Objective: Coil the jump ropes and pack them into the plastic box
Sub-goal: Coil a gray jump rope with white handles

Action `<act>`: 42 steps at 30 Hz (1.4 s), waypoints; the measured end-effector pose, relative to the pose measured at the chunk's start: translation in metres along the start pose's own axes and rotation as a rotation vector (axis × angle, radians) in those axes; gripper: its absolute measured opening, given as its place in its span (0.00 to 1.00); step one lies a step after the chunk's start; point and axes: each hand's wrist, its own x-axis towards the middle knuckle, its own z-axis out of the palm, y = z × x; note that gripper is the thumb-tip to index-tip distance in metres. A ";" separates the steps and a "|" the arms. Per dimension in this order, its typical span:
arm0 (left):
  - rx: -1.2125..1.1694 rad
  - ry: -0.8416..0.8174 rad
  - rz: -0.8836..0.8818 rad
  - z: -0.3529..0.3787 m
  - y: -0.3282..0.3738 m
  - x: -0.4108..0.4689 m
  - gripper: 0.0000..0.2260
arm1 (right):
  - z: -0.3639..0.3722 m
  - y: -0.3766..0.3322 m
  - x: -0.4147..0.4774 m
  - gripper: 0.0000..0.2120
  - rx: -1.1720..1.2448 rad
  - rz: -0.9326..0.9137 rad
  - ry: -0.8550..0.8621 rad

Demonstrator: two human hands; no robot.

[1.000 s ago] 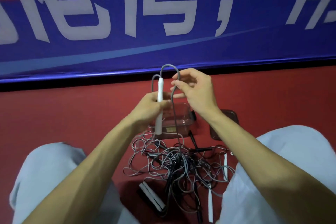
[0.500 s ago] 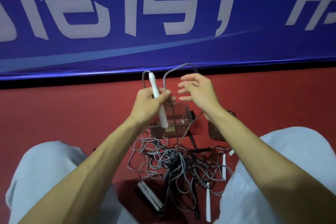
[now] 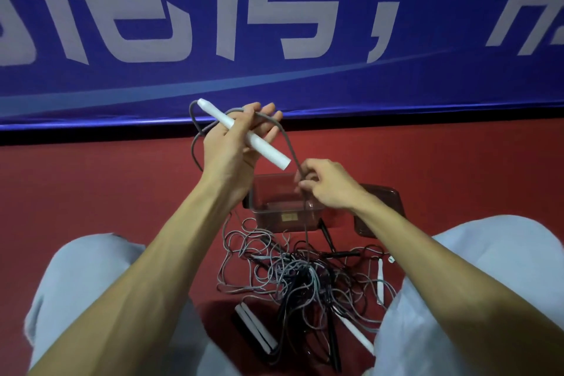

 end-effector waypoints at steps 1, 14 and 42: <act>0.024 -0.001 0.008 -0.001 0.000 0.001 0.04 | 0.000 0.001 0.000 0.09 0.028 0.003 0.054; 0.955 -0.106 -0.038 -0.029 -0.045 0.011 0.09 | -0.011 -0.024 -0.008 0.15 0.620 -0.087 0.414; 0.385 -0.031 -0.022 -0.009 -0.041 -0.003 0.03 | -0.004 0.002 0.002 0.17 0.142 0.076 -0.069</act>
